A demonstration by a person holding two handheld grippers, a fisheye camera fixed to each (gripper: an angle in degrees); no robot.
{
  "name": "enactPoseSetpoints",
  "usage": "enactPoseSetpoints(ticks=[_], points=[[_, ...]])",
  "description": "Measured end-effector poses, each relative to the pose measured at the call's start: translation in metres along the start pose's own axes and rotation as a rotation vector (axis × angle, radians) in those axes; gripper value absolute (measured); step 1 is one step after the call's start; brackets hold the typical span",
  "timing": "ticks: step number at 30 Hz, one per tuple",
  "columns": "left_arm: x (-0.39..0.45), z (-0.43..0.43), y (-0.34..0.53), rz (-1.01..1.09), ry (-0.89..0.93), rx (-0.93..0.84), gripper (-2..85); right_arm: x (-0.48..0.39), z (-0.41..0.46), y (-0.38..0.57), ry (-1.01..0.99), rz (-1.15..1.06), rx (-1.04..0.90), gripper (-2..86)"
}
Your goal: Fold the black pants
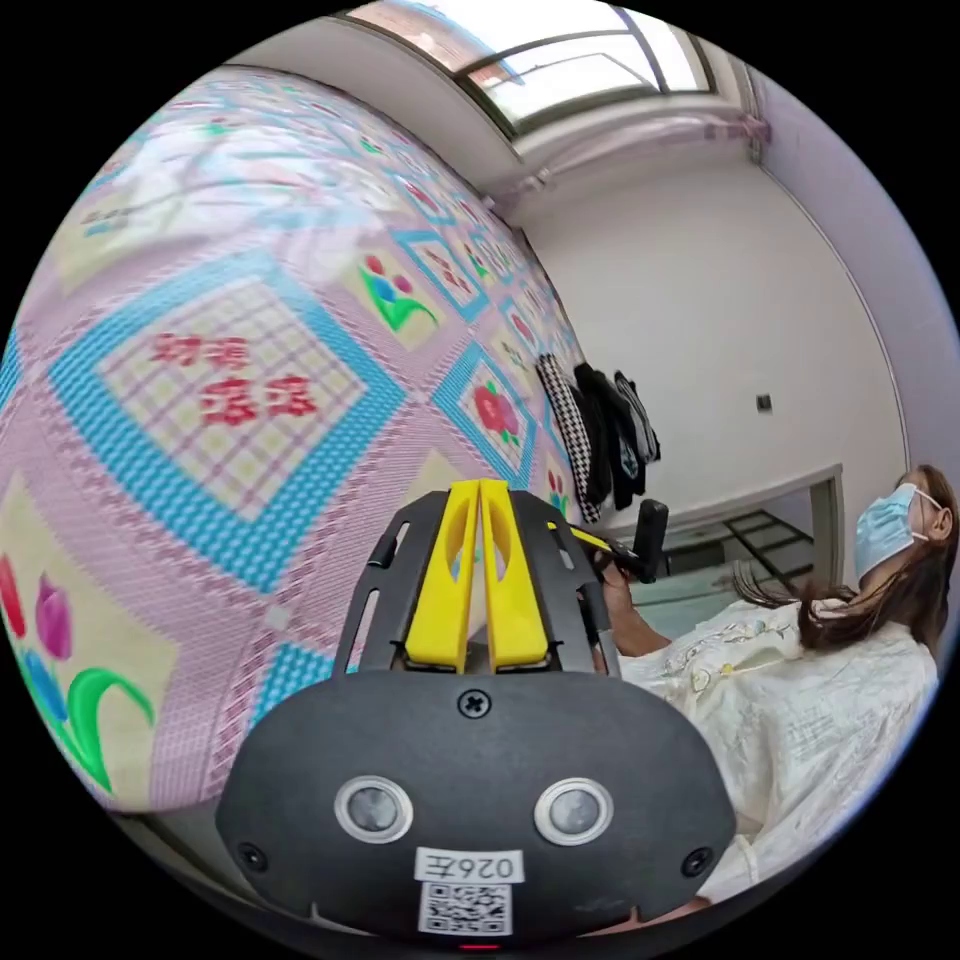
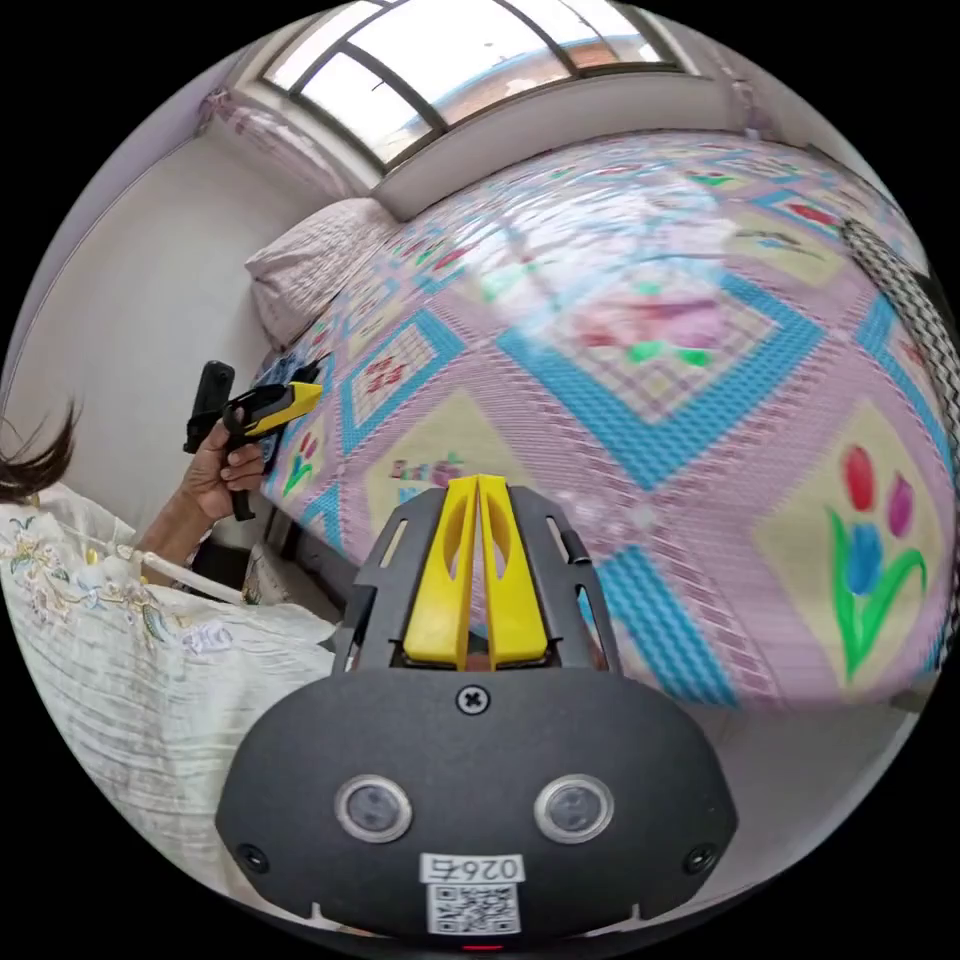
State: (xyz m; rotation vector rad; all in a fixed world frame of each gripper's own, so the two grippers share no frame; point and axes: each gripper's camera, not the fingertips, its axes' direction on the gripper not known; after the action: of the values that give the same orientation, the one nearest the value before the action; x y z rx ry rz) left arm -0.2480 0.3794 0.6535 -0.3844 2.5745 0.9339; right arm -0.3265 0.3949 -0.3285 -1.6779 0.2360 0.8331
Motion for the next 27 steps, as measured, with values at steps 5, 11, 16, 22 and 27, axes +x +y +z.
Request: enactPoseSetpoints(ticks=[5,11,16,22,27], points=[[0.038,0.015,-0.037,0.104,0.078,-0.139,-1.0,0.073,-0.098,0.052,0.203,0.165,0.133,-0.9],[0.030,-0.044,-0.055,0.136,0.045,-0.211,-1.0,0.087,-0.164,0.098,0.314,0.374,0.325,-0.9],[-0.008,-0.112,-0.065,0.121,0.119,-0.157,-1.0,0.056,-0.165,0.110,0.328,0.446,0.362,-0.9],[-0.026,-0.149,-0.056,0.110,0.125,-0.215,-1.0,0.017,-0.183,0.093,0.478,0.387,0.422,-0.1],[-0.003,-0.158,-0.064,0.113,0.123,-0.183,-1.0,0.027,-0.201,0.052,0.609,0.327,0.449,6.5]])
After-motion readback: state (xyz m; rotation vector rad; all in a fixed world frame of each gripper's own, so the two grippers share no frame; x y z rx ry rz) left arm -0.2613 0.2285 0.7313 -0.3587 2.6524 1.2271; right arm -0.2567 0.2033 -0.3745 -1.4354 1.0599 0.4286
